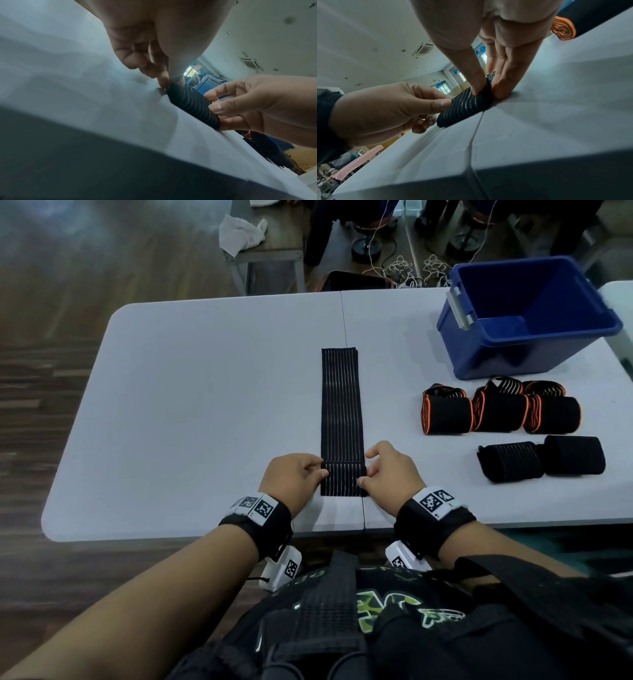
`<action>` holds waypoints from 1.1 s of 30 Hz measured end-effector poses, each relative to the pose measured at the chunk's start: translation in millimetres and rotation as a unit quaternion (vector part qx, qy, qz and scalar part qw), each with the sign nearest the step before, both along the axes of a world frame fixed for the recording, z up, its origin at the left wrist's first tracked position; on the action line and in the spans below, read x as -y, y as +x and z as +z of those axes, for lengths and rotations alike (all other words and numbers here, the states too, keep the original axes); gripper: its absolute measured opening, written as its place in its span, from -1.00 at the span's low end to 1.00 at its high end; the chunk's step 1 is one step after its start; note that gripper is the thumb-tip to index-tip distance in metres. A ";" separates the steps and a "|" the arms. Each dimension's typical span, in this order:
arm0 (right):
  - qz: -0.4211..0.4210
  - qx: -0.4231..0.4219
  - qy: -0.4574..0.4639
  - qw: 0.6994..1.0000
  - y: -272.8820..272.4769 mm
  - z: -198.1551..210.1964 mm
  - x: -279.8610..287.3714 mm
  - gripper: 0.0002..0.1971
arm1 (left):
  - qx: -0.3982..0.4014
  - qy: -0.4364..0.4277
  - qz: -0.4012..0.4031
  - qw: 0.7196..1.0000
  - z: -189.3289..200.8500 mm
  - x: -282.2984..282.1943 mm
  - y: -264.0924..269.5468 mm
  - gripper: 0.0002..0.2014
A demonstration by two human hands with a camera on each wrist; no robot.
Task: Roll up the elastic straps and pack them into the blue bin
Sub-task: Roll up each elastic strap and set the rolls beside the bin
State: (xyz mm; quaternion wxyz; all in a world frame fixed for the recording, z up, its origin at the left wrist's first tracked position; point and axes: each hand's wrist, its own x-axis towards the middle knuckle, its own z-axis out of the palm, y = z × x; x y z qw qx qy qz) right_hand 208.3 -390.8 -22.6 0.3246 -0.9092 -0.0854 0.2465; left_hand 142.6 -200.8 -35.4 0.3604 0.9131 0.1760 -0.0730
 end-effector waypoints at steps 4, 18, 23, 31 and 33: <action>0.011 0.008 0.015 1.000 -2.0 -1.6 1.2 -0.70 | 0.015 0.009 -0.005 1.000 2.2 1.3 1.6 -0.88; 0.196 0.049 -0.129 0.971 8.3 -11.3 15.7 -0.35 | 0.009 0.038 -0.135 0.990 -13.5 -15.6 -4.6 -0.55; 0.125 0.026 -0.047 0.991 15.6 -9.1 10.5 -0.85 | 0.010 -0.004 -0.060 0.998 -11.4 -9.2 4.1 -0.78; 0.004 -0.004 -0.007 1.000 27.2 -13.9 3.2 -0.50 | -0.052 -0.030 0.016 0.998 -9.2 1.3 17.3 -0.65; -0.021 -0.012 -0.002 1.000 29.9 -13.8 2.6 -0.50 | -0.066 -0.024 0.015 0.997 -7.1 1.9 20.4 -0.60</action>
